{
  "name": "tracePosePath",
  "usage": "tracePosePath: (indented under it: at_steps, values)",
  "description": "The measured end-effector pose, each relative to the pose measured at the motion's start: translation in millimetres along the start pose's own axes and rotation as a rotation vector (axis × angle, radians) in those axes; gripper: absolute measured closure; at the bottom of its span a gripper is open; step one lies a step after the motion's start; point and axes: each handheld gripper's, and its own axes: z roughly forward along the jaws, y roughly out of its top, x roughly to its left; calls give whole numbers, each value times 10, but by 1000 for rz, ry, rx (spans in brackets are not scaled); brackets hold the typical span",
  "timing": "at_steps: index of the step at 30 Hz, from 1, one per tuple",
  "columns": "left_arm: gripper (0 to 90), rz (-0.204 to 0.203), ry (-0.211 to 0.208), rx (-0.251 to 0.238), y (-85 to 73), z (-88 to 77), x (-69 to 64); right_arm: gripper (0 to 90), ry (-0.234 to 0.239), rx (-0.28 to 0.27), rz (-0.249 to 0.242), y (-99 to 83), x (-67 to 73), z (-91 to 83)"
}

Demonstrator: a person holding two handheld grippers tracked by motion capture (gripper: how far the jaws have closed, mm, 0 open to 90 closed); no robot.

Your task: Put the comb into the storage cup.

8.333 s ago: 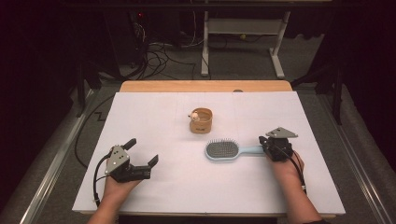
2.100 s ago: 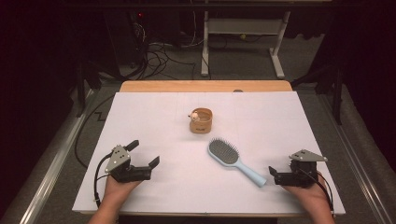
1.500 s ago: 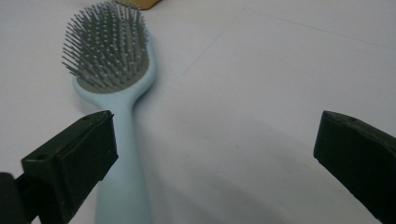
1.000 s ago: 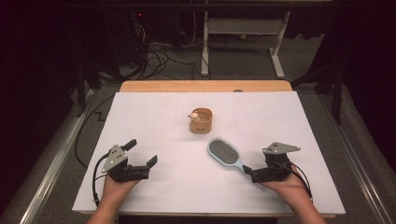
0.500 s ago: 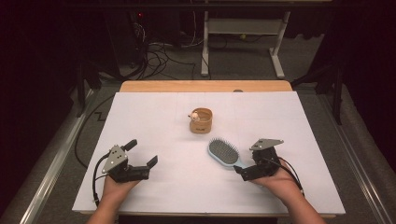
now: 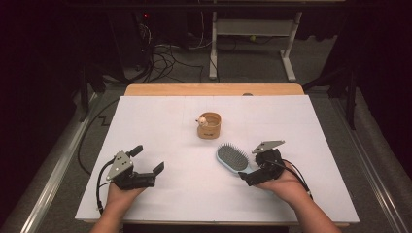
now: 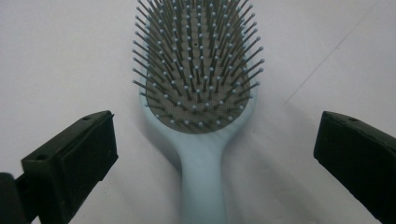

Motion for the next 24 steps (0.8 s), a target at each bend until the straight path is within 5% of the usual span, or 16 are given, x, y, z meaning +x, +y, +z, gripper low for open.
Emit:
tracePosePath:
  at_steps: [24]
  values:
    - [12,4,0,-3,1,-6,6,1,6,101,-39,296,62,244]
